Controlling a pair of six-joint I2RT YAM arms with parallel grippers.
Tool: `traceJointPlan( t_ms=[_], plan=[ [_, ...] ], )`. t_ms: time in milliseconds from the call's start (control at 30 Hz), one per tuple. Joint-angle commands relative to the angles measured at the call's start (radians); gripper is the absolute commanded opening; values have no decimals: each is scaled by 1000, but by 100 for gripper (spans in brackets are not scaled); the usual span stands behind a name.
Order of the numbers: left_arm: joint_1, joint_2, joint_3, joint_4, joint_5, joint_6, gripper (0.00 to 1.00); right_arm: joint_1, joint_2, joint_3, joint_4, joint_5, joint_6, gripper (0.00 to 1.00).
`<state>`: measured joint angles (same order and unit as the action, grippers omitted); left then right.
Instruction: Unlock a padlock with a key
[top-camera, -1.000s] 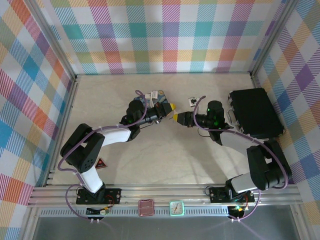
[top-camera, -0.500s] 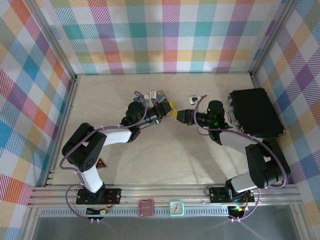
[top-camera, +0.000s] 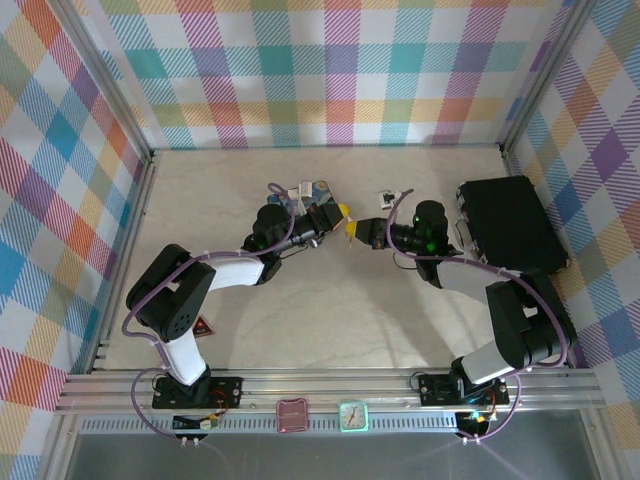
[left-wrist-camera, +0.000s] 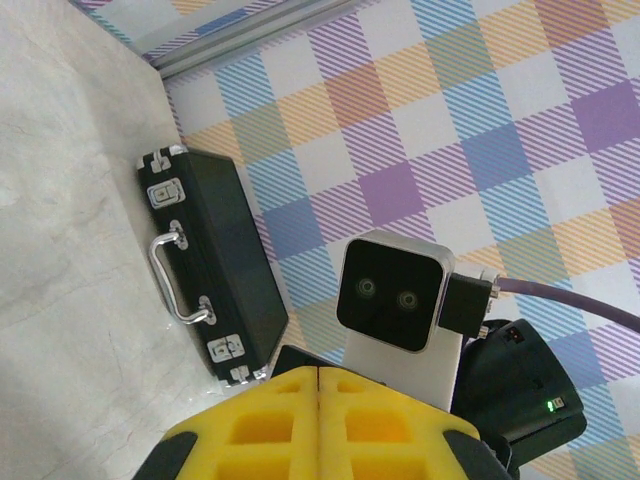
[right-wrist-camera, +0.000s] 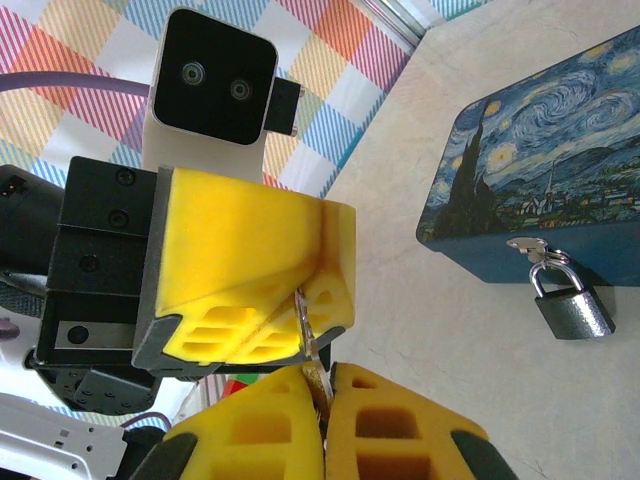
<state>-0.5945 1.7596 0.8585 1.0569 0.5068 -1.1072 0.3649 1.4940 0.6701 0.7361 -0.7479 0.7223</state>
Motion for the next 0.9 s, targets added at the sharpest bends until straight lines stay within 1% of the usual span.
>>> traceJointPlan(
  t_ms=[0, 33, 100, 200, 267, 333, 400, 467, 500, 533, 600, 667, 733, 867],
  plan=[
    [4, 13, 3, 106, -25, -29, 12, -3, 10, 39, -1, -1, -20, 0],
    [17, 12, -1, 111, -24, -39, 24, -3, 8, 52, -35, -2, -36, 0],
    [61, 0, -22, 123, -16, -58, 44, -3, 1, 70, -99, -7, -82, 0],
    [130, -41, -75, 76, 15, -58, 44, -3, -19, 94, -308, 27, -184, 0],
    [159, -81, -104, -40, 37, -23, 44, -3, -32, 95, -411, 71, -234, 0],
    [170, -132, -117, -248, 39, 60, 44, -3, -44, 94, -500, 106, -269, 0],
    [167, -183, -100, -539, 3, 187, 44, 1, -56, 92, -575, 142, -295, 0],
    [159, -225, -70, -803, -100, 297, 45, 6, -60, 96, -643, 191, -312, 0],
    [155, -234, -54, -894, -154, 340, 46, 9, -58, 104, -682, 223, -323, 0],
    [151, -235, -44, -946, -181, 363, 46, 12, -55, 110, -712, 246, -331, 0],
    [140, -222, -48, -977, -218, 370, 47, 22, -41, 126, -760, 275, -345, 0],
    [118, -196, -48, -968, -248, 362, 46, 31, -31, 136, -773, 289, -343, 0],
    [82, -172, -32, -978, -327, 372, 46, 40, -29, 140, -766, 290, -342, 0],
    [3, -123, -2, -924, -528, 428, 46, 52, -35, 143, -737, 292, -332, 0]
  ],
)
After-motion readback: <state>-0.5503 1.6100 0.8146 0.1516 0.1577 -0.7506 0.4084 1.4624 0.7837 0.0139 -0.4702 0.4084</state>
